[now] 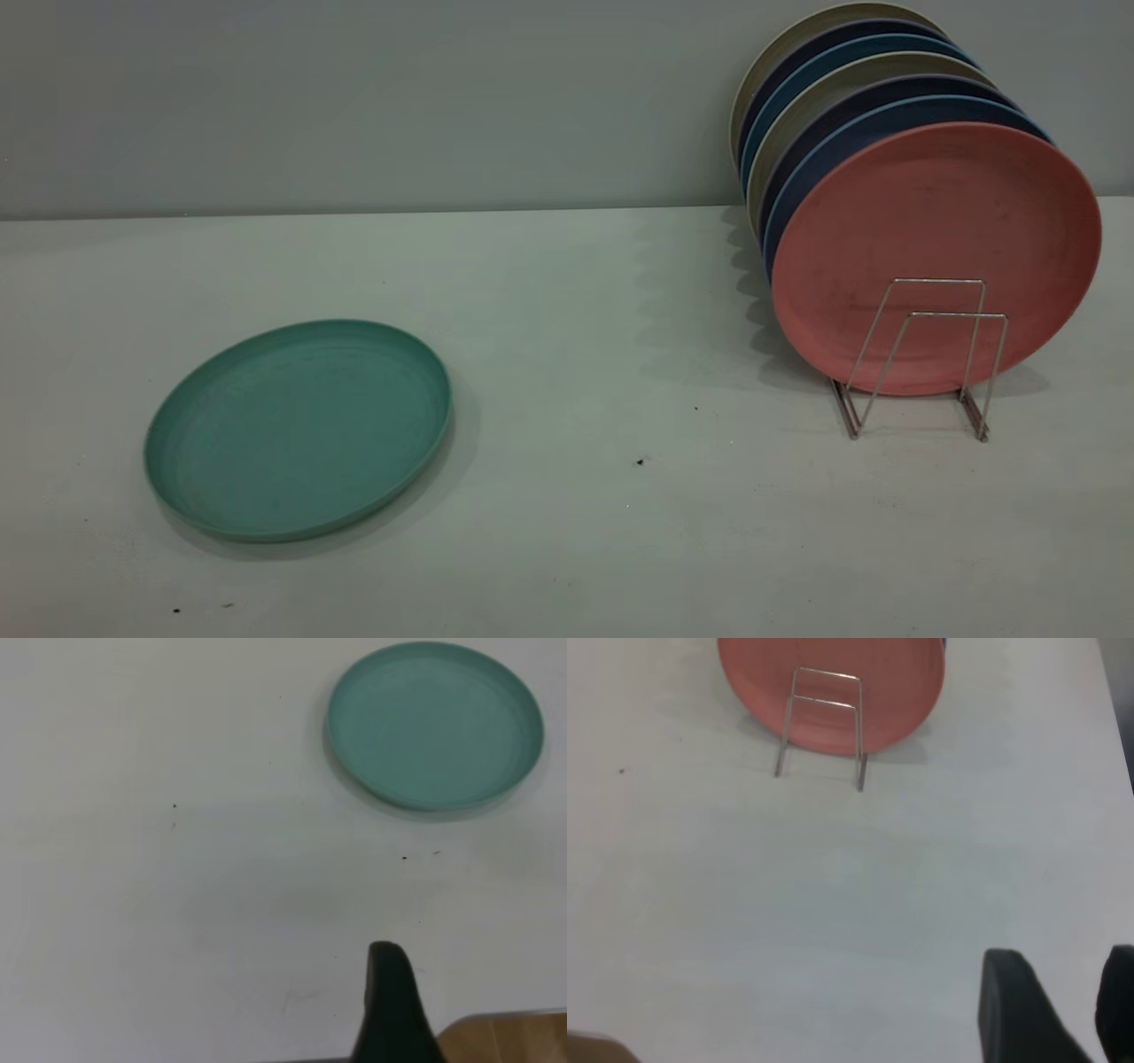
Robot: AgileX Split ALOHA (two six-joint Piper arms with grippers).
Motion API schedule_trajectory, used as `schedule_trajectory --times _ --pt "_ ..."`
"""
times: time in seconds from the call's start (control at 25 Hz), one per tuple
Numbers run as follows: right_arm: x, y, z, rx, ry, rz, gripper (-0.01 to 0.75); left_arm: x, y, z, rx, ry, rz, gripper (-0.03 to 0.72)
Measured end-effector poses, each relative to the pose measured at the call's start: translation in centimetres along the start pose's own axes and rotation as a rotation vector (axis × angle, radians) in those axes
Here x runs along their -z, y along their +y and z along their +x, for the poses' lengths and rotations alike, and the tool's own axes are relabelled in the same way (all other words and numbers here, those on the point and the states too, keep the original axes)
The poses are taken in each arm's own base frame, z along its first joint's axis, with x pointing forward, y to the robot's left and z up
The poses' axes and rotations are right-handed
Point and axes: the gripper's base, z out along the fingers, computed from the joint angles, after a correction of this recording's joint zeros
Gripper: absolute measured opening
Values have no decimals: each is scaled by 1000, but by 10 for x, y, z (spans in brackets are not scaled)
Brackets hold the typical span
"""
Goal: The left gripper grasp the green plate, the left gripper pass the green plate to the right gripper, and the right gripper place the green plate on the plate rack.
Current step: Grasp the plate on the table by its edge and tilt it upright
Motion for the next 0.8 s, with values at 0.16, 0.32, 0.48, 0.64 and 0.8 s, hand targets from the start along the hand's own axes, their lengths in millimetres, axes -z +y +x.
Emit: schedule_trajectory --times 0.16,0.32,0.48,0.64,0.8 --pt "0 0 0 0 0 0 243 0 0 0 -1 0 0 524" --pt "0 0 0 2 0 0 243 1 -1 -1 -3 -9 16 524" --pt "0 0 0 2 -3 2 243 5 -4 -18 33 -185 44 524" --pt "2 -2 -5 9 -44 20 243 -4 -3 -40 119 -214 62 524" --pt "3 -4 -18 36 -163 41 243 -37 -1 -67 199 -82 59 524"
